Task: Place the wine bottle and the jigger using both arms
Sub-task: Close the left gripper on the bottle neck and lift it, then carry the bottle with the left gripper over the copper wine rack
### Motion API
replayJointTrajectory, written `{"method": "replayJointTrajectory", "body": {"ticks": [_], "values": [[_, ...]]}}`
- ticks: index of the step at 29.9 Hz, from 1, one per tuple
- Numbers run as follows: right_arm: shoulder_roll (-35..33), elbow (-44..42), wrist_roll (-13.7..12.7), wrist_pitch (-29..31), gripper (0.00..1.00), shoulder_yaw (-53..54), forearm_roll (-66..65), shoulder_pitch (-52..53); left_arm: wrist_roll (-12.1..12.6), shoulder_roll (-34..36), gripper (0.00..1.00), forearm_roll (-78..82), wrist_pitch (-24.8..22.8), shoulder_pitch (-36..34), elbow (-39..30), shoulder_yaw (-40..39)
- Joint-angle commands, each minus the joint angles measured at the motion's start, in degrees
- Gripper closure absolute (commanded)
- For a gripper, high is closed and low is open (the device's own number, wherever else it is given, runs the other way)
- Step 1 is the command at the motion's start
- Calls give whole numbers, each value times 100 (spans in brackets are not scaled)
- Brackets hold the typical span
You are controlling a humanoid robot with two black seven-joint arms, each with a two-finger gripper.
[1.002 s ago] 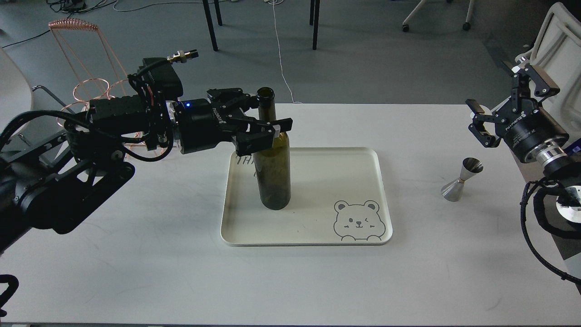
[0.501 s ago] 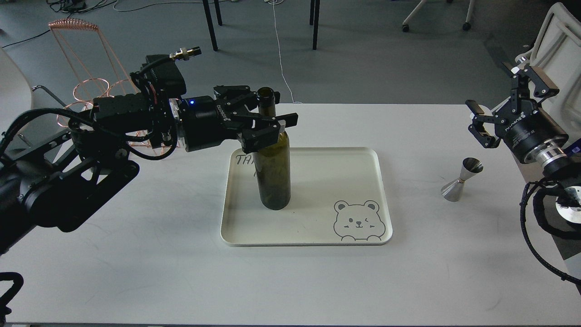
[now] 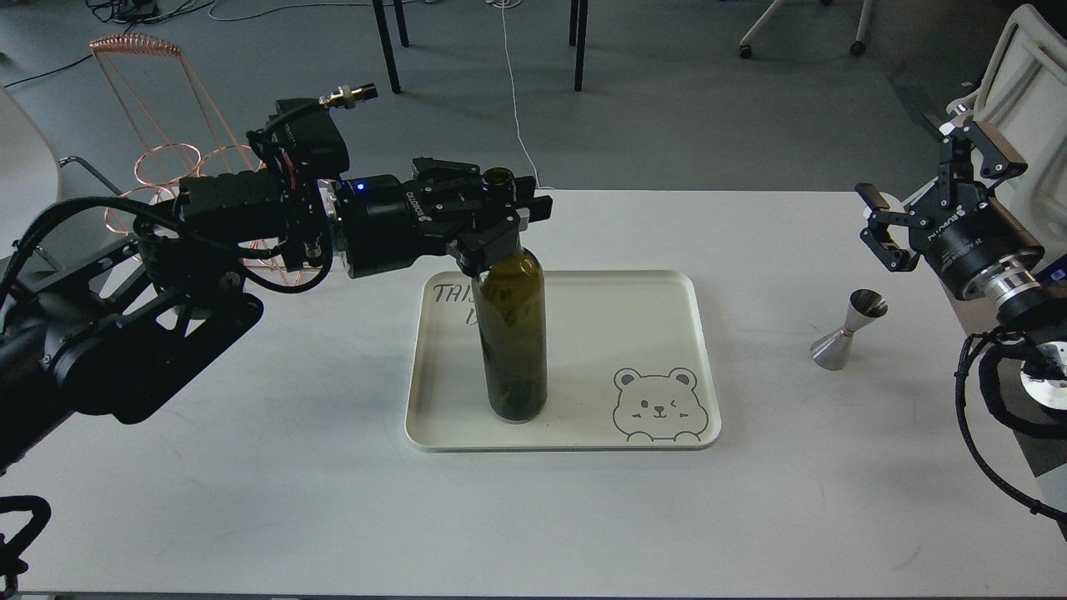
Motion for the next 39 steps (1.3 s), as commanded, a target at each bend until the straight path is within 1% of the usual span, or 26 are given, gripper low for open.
{"method": "replayJointTrajectory", "body": {"ticks": [1,7,11,17,20,23,25,28,33,39], "values": [[29,-4,0,-10,6,9,0,0,2,366,91,-203,4,-205,-18,-75],[82,-13,0,-28,6,9,0,0,2,1359,91,-1250,-40,-1083,26,-5],[82,-13,0,-28,6,0,-9,0,2,1764,91,-1400,-22,-1400,648,-5],[126,-30,0,-28,6,0,-17,0,2,1871,91,-1409,92,-1690,1790,-5],[126,-56,0,-28,6,0,-18,0,2,1870,91,-1391,224,-1752,2187,13],[126,-56,0,-28,6,0,-18,0,2,1871,91,-1391,268,-1761,2310,65],[126,-65,0,-28,6,-8,-17,0,51,1853,91,-1382,347,-1753,2460,74],[126,-56,0,-28,6,0,-18,0,60,1862,91,-1373,461,-1779,2618,275],[126,-65,0,-28,6,-9,-18,0,60,1844,91,-1373,795,-1779,2821,566],[126,-56,0,-28,6,-17,-18,0,69,1835,91,-1365,822,-1779,2961,645]]}}
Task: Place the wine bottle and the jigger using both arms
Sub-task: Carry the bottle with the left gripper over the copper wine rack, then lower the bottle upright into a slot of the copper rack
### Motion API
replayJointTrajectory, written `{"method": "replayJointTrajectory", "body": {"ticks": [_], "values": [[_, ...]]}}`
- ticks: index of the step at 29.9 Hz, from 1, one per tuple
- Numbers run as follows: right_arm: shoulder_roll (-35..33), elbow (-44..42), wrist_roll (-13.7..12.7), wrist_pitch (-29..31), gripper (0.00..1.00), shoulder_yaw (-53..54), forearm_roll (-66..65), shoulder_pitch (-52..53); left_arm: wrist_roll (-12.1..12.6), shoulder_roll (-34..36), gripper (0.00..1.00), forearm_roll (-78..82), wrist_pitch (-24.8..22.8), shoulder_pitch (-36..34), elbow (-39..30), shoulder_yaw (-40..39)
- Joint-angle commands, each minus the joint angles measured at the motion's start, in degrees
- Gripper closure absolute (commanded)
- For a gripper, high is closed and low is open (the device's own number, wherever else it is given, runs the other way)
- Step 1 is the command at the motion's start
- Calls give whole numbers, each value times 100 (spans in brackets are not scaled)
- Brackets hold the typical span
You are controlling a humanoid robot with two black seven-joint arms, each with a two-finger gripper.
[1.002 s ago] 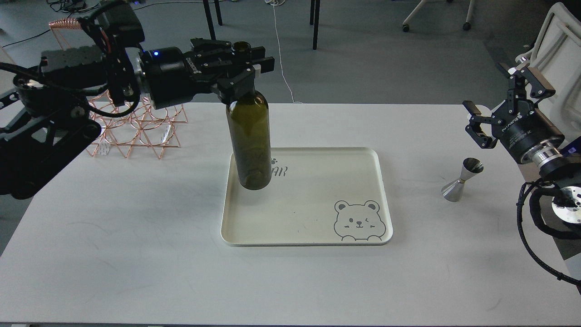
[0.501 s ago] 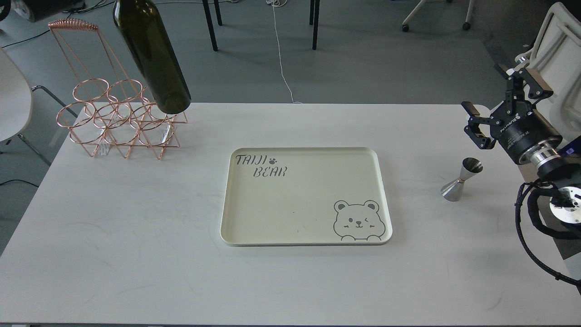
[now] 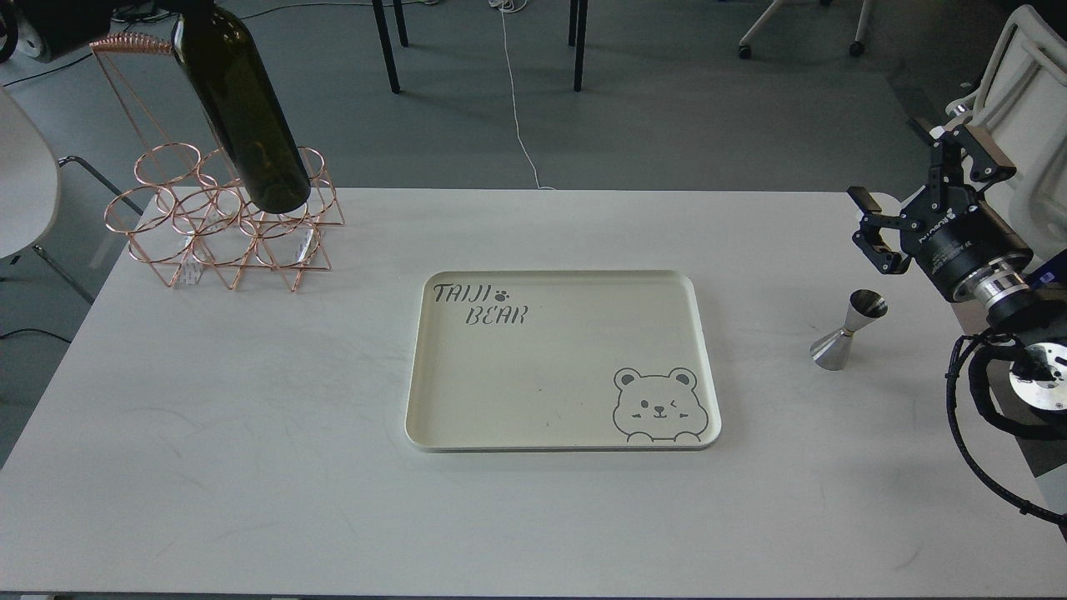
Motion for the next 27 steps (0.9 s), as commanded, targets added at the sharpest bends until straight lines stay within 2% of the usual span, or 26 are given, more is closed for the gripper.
{"method": "replayJointTrajectory", "body": {"ticks": [1,27], "values": [[0,5,0,1,6,-9,0,0,5,4,91,3,3,-2,56,14],[0,5,0,9,6,-9,0,0,14,-233,90,-23,38,59,451,137]]}}
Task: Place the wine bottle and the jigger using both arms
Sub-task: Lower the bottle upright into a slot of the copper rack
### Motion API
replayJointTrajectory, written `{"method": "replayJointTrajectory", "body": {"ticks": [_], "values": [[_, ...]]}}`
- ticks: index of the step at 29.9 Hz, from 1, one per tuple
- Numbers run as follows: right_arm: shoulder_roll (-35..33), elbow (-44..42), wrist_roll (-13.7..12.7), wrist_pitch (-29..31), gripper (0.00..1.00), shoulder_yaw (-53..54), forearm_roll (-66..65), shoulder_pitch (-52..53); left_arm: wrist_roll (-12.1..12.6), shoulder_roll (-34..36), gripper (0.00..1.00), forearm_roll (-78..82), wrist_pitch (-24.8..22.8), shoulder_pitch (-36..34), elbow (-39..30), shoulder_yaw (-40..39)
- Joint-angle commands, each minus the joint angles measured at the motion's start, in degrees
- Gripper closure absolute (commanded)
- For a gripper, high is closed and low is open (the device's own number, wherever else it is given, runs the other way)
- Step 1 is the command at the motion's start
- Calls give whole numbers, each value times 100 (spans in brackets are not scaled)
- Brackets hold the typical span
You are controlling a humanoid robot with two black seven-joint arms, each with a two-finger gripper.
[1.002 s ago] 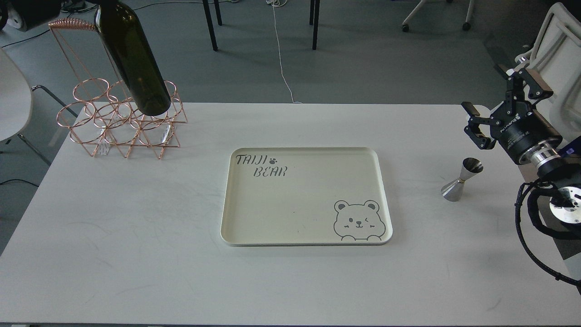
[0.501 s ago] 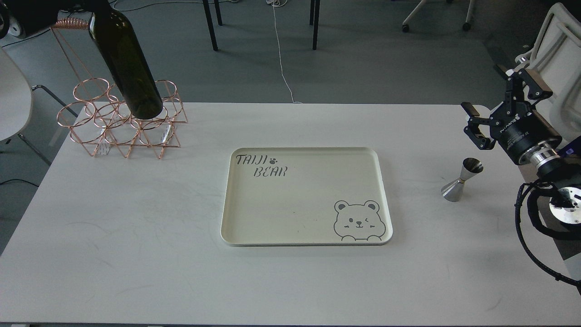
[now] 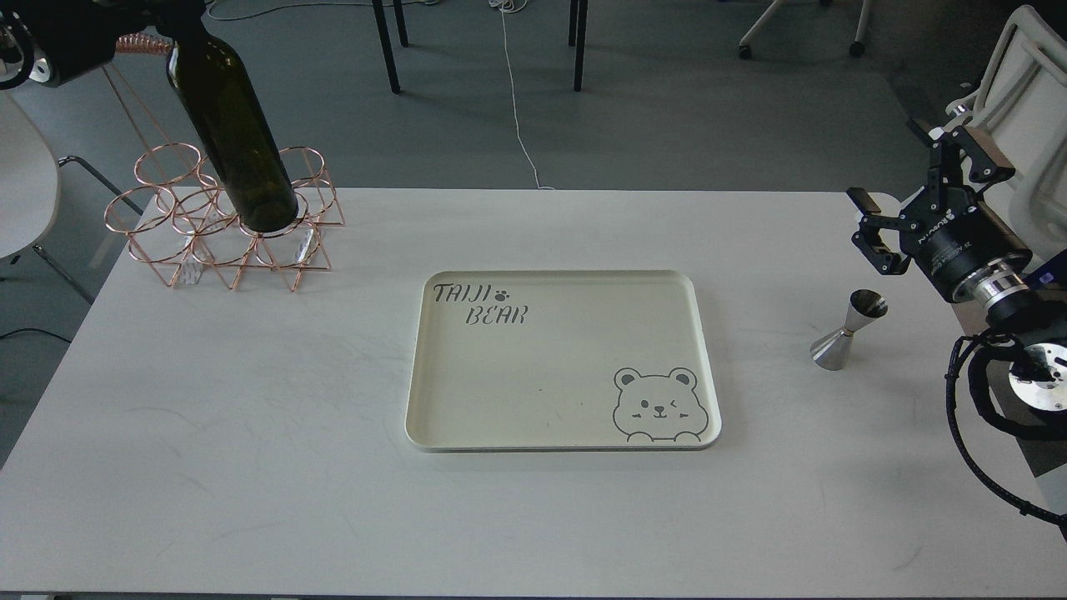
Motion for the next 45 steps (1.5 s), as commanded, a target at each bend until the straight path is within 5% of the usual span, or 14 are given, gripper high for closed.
{"method": "replayJointTrajectory", "body": {"ticks": [1,45], "values": [[-9,0,0,9,6,0,0,1,0,-23,89,3,-2,25,0,0],[0,26,0,9,6,0,0,-25,-18,-401,80,-481,297,218,676,615]]}}
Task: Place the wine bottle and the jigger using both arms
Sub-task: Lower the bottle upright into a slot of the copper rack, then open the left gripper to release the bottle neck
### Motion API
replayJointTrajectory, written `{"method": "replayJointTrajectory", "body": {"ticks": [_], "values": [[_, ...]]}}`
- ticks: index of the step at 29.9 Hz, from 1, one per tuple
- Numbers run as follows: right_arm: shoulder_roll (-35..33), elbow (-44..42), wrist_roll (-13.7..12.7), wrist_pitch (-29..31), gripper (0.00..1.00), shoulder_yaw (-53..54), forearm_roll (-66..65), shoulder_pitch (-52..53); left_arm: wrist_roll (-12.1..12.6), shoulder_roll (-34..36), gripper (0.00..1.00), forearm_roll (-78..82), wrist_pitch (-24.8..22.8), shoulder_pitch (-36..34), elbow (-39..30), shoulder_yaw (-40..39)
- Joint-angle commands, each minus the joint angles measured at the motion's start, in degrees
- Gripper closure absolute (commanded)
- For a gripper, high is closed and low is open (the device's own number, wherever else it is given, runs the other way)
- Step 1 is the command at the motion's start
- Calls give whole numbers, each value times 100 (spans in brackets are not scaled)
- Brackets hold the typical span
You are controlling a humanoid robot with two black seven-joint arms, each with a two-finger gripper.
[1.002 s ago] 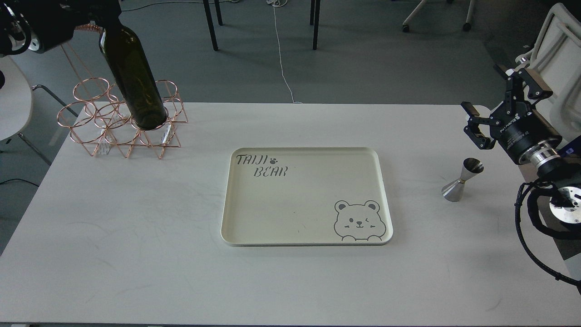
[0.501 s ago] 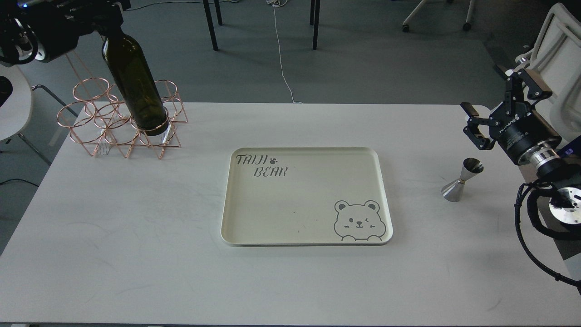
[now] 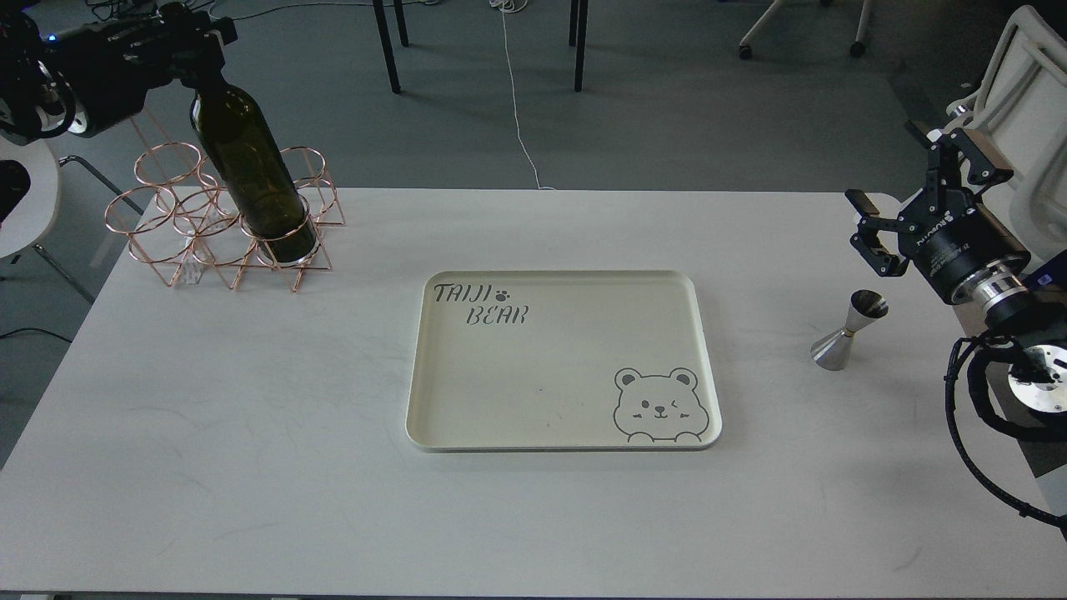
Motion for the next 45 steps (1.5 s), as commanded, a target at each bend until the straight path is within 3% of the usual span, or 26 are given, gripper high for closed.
{"method": "replayJointTrajectory", "body": {"ticks": [1,6,23,27,31,33,36,39,43,45], "values": [[0,-5,0,-1,6,0,0,-2,-9,-84,80,-4,-4,19,113,0],[0,-5,0,-1,6,0,0,-2,-27,-155,73,-4,-4,27,253,9],[0,13,0,-1,6,-8,0,-19,-45,-216,65,-136,-4,194,377,17],[0,4,0,-1,6,-8,0,-37,-45,-295,54,-189,-4,186,464,88],[0,4,0,-1,6,-8,0,-46,-45,-304,52,-198,-4,186,518,96],[0,4,0,-1,6,-8,0,-46,-53,-304,44,-206,-4,186,518,88],[0,4,0,-1,6,-8,0,-46,-67,-296,20,-250,-4,177,491,70],[0,-5,0,-1,6,-8,0,-46,-67,-217,3,-539,-30,168,447,79],[0,4,0,-1,6,0,0,-37,-67,63,2,-856,-161,151,97,79],[-8,4,0,8,5,9,0,-46,-67,502,2,-1014,-503,151,-350,61]]}}
